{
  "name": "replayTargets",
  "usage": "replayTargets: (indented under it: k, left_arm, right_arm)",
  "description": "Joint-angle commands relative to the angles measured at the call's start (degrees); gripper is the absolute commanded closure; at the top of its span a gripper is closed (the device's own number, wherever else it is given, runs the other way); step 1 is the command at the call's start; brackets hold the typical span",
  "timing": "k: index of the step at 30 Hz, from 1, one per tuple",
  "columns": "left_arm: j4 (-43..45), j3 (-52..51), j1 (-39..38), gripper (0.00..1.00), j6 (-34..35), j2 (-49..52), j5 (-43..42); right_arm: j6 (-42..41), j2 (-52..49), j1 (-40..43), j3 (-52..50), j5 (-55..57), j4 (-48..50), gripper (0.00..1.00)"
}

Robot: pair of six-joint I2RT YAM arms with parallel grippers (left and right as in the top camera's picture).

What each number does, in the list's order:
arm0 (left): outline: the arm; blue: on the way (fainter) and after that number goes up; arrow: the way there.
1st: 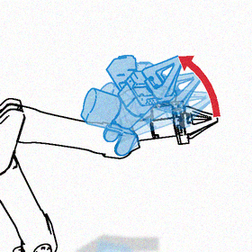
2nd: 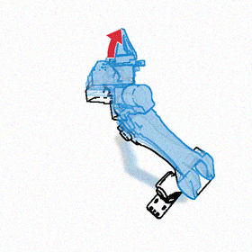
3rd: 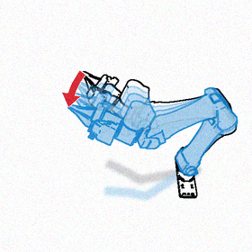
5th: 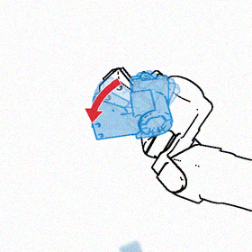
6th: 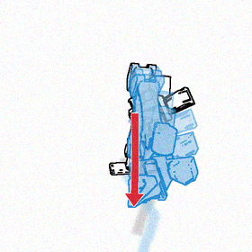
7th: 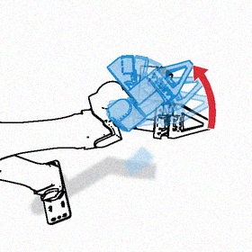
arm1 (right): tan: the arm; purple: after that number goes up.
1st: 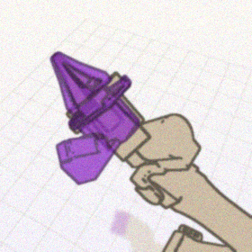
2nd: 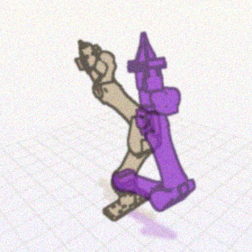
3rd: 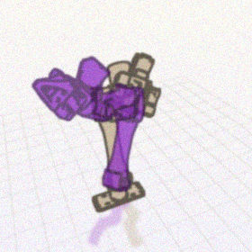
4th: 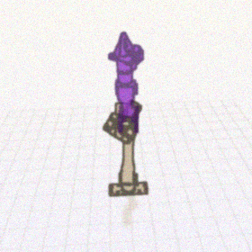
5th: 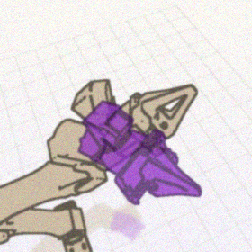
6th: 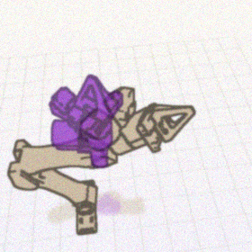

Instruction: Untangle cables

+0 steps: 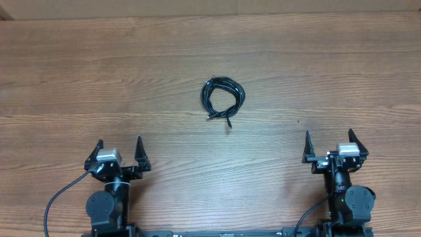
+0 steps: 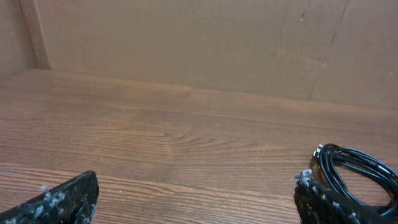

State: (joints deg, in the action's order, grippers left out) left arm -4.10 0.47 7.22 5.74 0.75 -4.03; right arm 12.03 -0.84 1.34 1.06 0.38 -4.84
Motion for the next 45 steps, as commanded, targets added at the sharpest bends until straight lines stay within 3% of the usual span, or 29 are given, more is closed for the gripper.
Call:
replayTargets:
  k: [1, 8, 11, 13, 16, 18, 20, 22, 24, 26, 30, 36, 42, 45]
  left_arm:
    - [-0.17, -0.17, -0.11, 0.00, -1.03, -0.48, 0.61]
    - [-0.17, -0.17, -0.11, 0.00, -1.01, -0.48, 0.61]
    - [-0.20, -0.15, -0.17, 0.00, 4.26, -0.39, -1.22]
    - [1.38, -0.13, -0.11, 0.00, 11.69, 0.63, -3.32]
    - [-0.24, -0.07, -0.11, 0.00, 13.73, 0.66, -3.50]
    - [0.13, 0.02, -0.15, 0.00, 16.85, 0.90, -7.52]
    - [1.03, 0.50, -0.11, 0.00, 12.87, 1.11, -14.64]
    - [-7.67, 3.98, -0.13, 0.00, 6.67, 1.22, -16.39]
    - [-21.29, 9.70, -0.13, 0.00, 5.51, 2.05, -10.14]
    - [-29.46, 15.28, -0.13, 0.00, 4.90, 3.41, -7.32]
    - [-33.81, 28.04, -0.13, 0.00, 4.96, 8.87, -7.43]
    - [-39.10, 47.91, -0.13, 0.00, 2.82, 23.82, -8.55]
    - [-58.99, 70.16, -0.13, 0.00, -5.20, 40.19, -8.61]
    - [-66.23, 77.48, -0.13, 0.00, -4.02, 46.58, -17.73]
  right_arm:
    - [0.04, 0.68, -0.22, -0.61, -0.09, 0.11, 0.00]
    - [-0.02, 0.68, -0.22, -0.61, -0.98, 0.85, 0.00]
    - [-2.95, 0.63, -0.22, -0.61, -5.46, 0.52, 0.00]
    - [-3.43, 0.63, -0.22, -0.59, -5.35, 2.49, 0.00]
    - [-3.48, 0.63, -0.22, -0.57, -7.89, 3.08, 0.00]
    - [-5.55, 0.63, -0.22, -0.57, -10.60, 1.31, 0.00]
    - [-12.20, 0.17, -0.22, -0.57, -11.04, 1.03, 0.00]
    - [-17.86, -0.37, -0.22, -0.57, -12.17, 1.09, 0.00]
    - [-19.39, -1.14, -0.22, 0.07, -15.82, 0.83, 0.00]
    - [-19.56, -2.29, -0.22, 1.36, -18.32, 0.52, 0.00]
    - [-19.52, -6.12, -0.22, 6.29, -20.44, 0.57, 0.00]
    - [-19.52, -16.26, -0.22, 21.51, -21.57, -3.06, 0.00]
    - [-19.52, -23.82, -0.22, 36.83, -37.70, -9.84, 0.00]
    - [-20.87, -24.30, -0.22, 37.90, -42.60, -10.14, 0.00]
